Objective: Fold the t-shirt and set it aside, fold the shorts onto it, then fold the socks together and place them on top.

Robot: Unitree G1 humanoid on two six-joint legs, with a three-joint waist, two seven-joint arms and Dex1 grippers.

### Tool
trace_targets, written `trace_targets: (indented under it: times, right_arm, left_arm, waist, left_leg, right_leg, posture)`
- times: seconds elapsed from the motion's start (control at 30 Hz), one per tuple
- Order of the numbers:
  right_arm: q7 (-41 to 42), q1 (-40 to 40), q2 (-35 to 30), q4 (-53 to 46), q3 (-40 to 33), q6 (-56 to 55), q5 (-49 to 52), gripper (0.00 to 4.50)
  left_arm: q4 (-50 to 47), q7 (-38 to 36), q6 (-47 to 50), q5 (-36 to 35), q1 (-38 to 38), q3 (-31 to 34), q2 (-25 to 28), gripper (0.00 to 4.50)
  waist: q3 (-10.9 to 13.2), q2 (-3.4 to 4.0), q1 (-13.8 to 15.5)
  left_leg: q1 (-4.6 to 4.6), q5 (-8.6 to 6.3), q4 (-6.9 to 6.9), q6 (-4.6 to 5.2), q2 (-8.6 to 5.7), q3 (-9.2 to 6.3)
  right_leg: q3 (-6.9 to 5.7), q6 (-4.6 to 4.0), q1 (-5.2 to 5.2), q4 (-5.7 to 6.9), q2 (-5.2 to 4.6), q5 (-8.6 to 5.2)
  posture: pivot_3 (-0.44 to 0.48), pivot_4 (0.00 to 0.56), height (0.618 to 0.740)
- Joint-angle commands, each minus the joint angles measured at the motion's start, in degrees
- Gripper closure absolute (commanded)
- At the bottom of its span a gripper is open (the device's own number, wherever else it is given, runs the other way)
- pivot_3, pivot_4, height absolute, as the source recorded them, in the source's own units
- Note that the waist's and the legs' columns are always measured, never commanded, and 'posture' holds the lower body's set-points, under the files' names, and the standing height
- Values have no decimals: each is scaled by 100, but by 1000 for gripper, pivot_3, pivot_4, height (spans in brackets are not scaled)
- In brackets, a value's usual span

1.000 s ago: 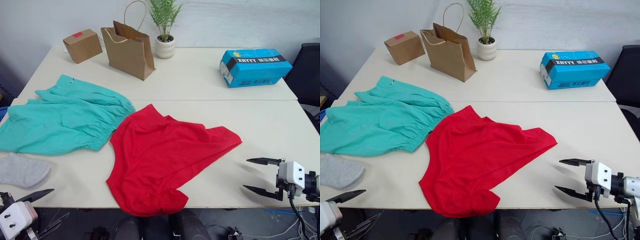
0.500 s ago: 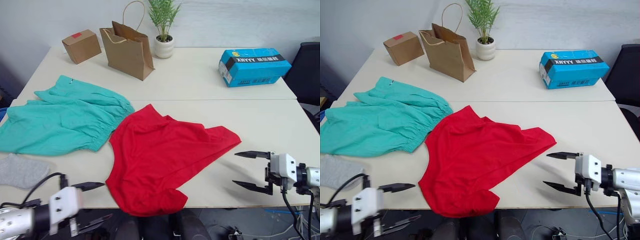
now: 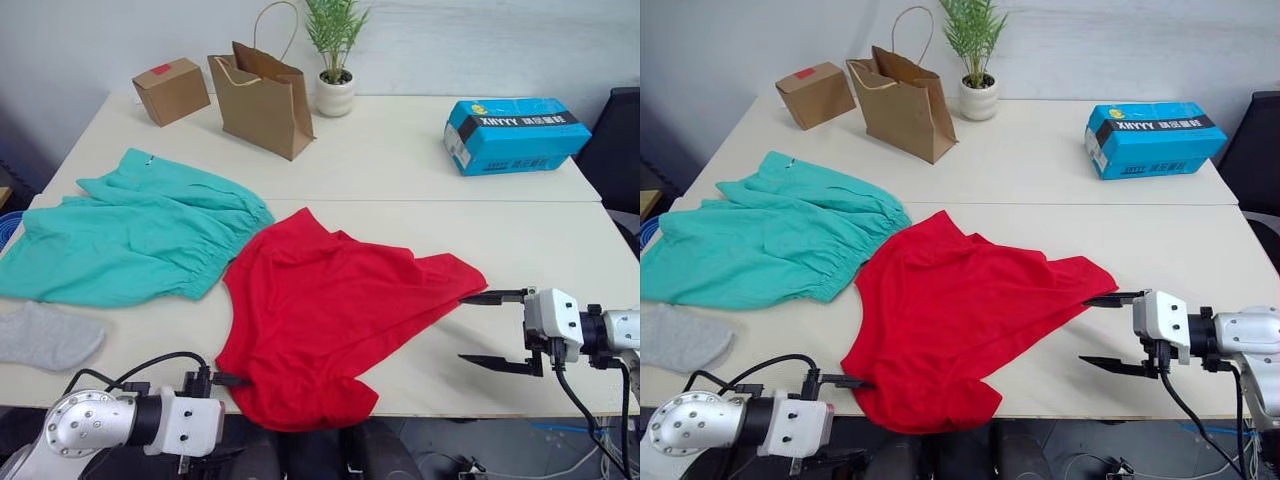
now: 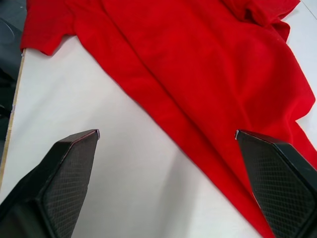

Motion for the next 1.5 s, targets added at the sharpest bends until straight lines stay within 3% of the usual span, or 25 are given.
trace_targets:
  times: [0.03, 0.13, 0.23, 0.43, 0.7, 1.1, 1.23, 1.5]
  right_arm:
    - [-34, -67, 23, 6, 29, -72, -25, 16]
    - [-81, -120, 33, 44, 54, -84, -54, 16]
    - [-162, -150, 34, 70, 29, -47, -51, 0]
    - [-198, -30, 25, 55, -23, -47, -20, 0]
    - [-274, 101, 13, 6, -76, 144, 110, 0]
    - [-349, 108, 57, 10, -82, 483, 299, 0]
    - [-671, -183, 128, 341, -47, 265, -33, 0]
    - [-837, -1004, 86, 1483, 493, -663, -1094, 0]
  left_arm:
    - [233, 120, -384, 363, -287, -378, -73, 0]
    - [504, 278, -594, 648, -597, -645, -164, 0]
    - [640, 422, -609, 579, -834, -763, -375, 597]
    - [698, 328, -590, 514, -920, -913, -338, 2308]
    - [595, 82, -213, -564, -1017, -873, -493, 4480]
    - [337, -4, 1563, -2127, -1325, -143, -372, 4480]
    - [761, 413, 1626, -1930, -2026, 175, -521, 4480]
    - [1594, 486, 1238, -1435, -2883, 323, -420, 4480]
  waist:
    - [0, 0, 7]
    - [-2, 3, 32]
    - [-5, 9, 75]
    - [-14, 25, 120]
    - [-20, 35, 116]
    - [-20, 34, 97]
    - [-19, 34, 111]
    - [-19, 34, 83]
  left_leg:
    - [-1, 0, 1, 0, 0, 0]
    - [-1, 0, 1, 0, 0, 1]
    - [0, 1, 5, 1, 0, 3]
    - [2, 2, 7, 3, -1, 3]
    - [13, 10, 11, 17, -5, 2]
    - [12, 13, 5, 9, -3, 2]
    - [10, 16, 11, 4, -5, 0]
    - [10, 35, 7, -29, -1, 11]
  right_leg:
    - [0, 0, -1, 1, 0, 0]
    - [0, 1, -1, 1, 0, 0]
    - [1, 2, -1, 5, -1, 1]
    - [1, 2, 0, 12, -4, 1]
    - [2, 12, 8, 24, -8, 7]
    - [2, 10, 3, 24, -4, 5]
    - [2, 11, 5, 25, -4, 6]
    - [7, 8, -5, 24, 8, 3]
  posture:
    - [0, 150, 740]
    - [0, 150, 740]
    - [0, 150, 740]
    - [0, 150, 740]
    - [0, 150, 740]
    - [0, 150, 740]
    - [0, 150, 740]
    - [0, 150, 740]
